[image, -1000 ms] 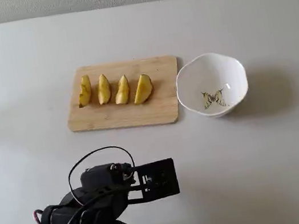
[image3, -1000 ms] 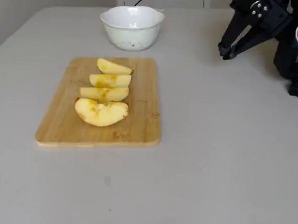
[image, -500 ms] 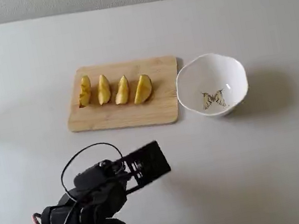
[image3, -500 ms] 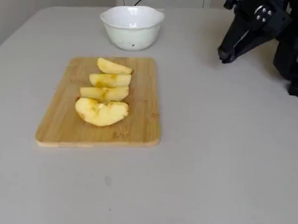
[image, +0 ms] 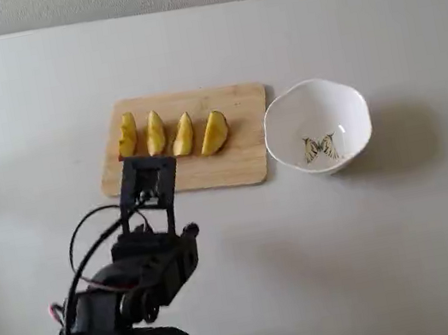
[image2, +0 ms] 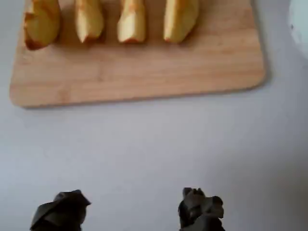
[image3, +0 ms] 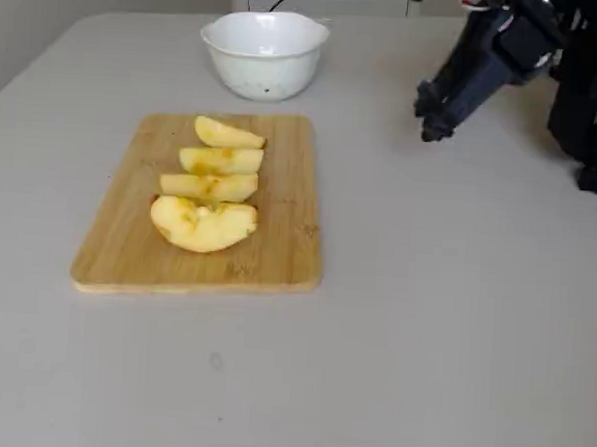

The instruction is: Pick up the rightmost apple slice from the cutting board and place it into the bowl

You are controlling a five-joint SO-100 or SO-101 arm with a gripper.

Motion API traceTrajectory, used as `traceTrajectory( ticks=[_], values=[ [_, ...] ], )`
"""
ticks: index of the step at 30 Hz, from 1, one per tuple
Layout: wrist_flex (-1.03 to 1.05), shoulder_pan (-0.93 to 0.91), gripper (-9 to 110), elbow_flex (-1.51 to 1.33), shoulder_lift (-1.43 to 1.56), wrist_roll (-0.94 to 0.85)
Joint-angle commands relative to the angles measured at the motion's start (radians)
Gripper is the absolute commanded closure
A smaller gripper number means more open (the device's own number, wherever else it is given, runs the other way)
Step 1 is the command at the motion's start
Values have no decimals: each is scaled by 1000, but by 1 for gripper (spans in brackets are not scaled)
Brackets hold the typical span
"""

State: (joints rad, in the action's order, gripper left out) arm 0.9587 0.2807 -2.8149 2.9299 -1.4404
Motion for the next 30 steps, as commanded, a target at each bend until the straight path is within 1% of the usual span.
traceTrajectory(
  ticks=[1,6,12,15,21,25,27,30],
  values=[
    [-97,-28,67,377,-523,5],
    [-14,-31,67,827,-985,86],
    [152,-57,67,1335,-1439,147],
    [239,-81,67,1565,-1617,160],
    [319,-129,67,1848,-1830,161],
    [420,-143,67,2045,-1976,164],
    [448,-143,67,2100,-2026,167],
    [449,-141,66,2109,-2052,172]
  ],
)
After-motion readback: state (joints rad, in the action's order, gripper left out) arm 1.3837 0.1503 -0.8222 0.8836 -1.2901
